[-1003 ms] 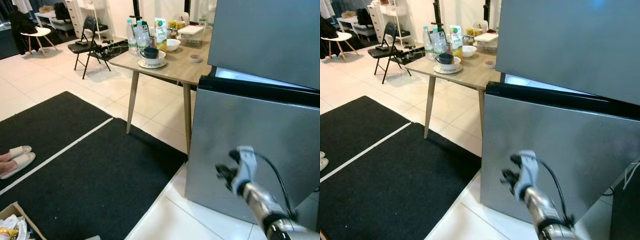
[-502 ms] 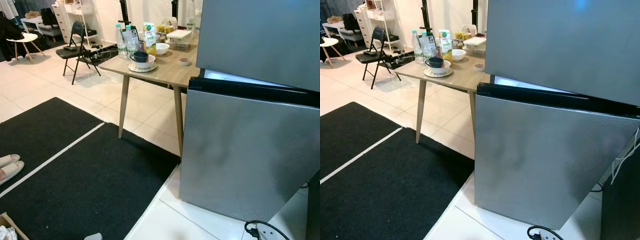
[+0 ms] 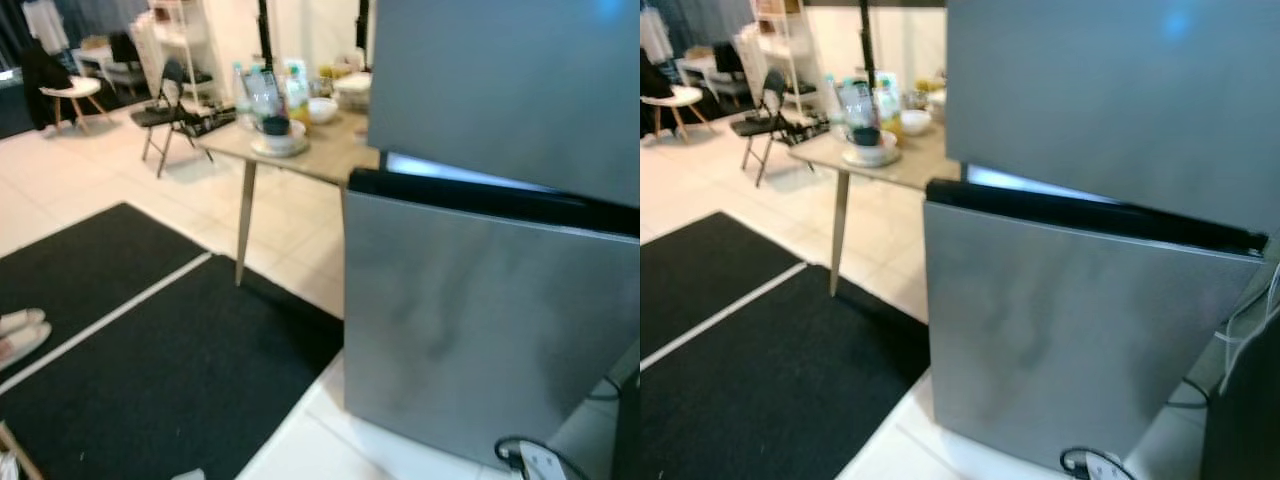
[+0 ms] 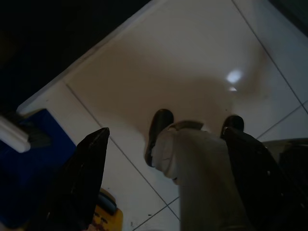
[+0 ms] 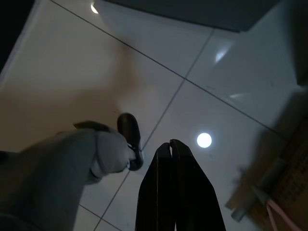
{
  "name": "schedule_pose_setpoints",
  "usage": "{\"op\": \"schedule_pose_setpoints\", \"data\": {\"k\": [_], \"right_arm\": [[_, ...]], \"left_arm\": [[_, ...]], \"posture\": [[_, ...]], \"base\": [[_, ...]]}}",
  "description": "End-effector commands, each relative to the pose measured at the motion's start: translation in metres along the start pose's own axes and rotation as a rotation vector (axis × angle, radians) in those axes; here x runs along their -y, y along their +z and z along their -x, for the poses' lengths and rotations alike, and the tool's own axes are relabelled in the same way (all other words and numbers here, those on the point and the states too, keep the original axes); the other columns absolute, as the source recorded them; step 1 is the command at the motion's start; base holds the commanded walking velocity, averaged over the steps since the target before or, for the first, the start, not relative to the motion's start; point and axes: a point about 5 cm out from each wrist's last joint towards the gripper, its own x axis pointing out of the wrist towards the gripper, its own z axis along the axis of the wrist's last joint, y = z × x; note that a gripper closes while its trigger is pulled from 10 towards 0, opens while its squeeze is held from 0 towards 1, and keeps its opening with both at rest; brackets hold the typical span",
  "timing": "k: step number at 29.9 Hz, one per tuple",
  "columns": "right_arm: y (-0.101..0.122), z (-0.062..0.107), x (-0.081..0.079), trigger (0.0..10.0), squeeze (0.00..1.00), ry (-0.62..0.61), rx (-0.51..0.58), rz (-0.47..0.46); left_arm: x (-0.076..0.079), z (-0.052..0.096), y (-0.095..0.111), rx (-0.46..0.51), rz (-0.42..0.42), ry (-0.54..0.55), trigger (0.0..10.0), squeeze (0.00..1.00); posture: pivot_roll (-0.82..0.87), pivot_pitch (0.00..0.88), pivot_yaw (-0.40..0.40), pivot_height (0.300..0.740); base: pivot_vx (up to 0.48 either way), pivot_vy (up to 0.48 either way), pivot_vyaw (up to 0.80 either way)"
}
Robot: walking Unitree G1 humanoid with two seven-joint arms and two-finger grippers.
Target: Restocking fridge
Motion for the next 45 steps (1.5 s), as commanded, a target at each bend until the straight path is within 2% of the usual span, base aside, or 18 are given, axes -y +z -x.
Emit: {"op": "schedule_pose_setpoints", "data": {"k": [1, 6, 22, 24, 30, 38, 45], "right_arm": [[0.000, -0.001, -0.005, 10.0, 0.00, 0.011, -0.004, -0.003], [-0.002, -0.002, -0.007, 10.0, 0.00, 0.012, -0.010, 0.001], [-0.006, -0.002, -0.008, 10.0, 0.00, -0.010, -0.022, -0.030], [-0.007, -0.002, -0.010, 10.0, 0.00, 0.002, -0.024, -0.060], [-0.006, -0.002, -0.010, 10.0, 0.00, -0.003, -0.021, -0.063], [-0.003, -0.002, -0.009, 10.0, 0.00, -0.006, 0.013, -0.091], [0.011, -0.003, -0.012, 10.0, 0.00, 0.058, 0.106, -0.136]], "left_arm": [[0.000, 0.000, 0.001, 0.000, 0.001, -0.002, 10.0, 0.00], [-0.001, 0.000, 0.003, -0.001, -0.012, -0.009, 10.0, 0.00], [0.004, -0.001, 0.003, -0.004, -0.023, -0.034, 10.0, 0.00], [0.004, -0.001, 0.004, -0.003, -0.026, -0.035, 10.0, 0.00], [0.004, -0.001, 0.004, -0.003, -0.028, -0.036, 10.0, 0.00], [0.003, -0.001, 0.004, 0.001, -0.021, -0.032, 10.0, 0.00], [0.003, -0.001, 0.005, 0.003, -0.016, -0.021, 10.0, 0.00]], "posture": [[-0.10, 0.000, -0.007, 0.740], [-0.10, 0.000, -0.001, 0.740], [-0.10, 0.000, 0.004, 0.740], [-0.10, 0.000, 0.004, 0.740], [-0.10, 0.000, 0.004, 0.740], [-0.10, 0.000, 0.004, 0.740], [-0.10, 0.000, 0.004, 0.740]], "base": [[0.000, 0.000, 0.00], [0.000, 0.000, 0.00], [0.326, 0.000, 0.00], [0.341, 0.000, -0.68], [0.341, 0.000, -0.69], [0.336, 0.000, -0.17], [0.000, 0.000, 0.00]]}}
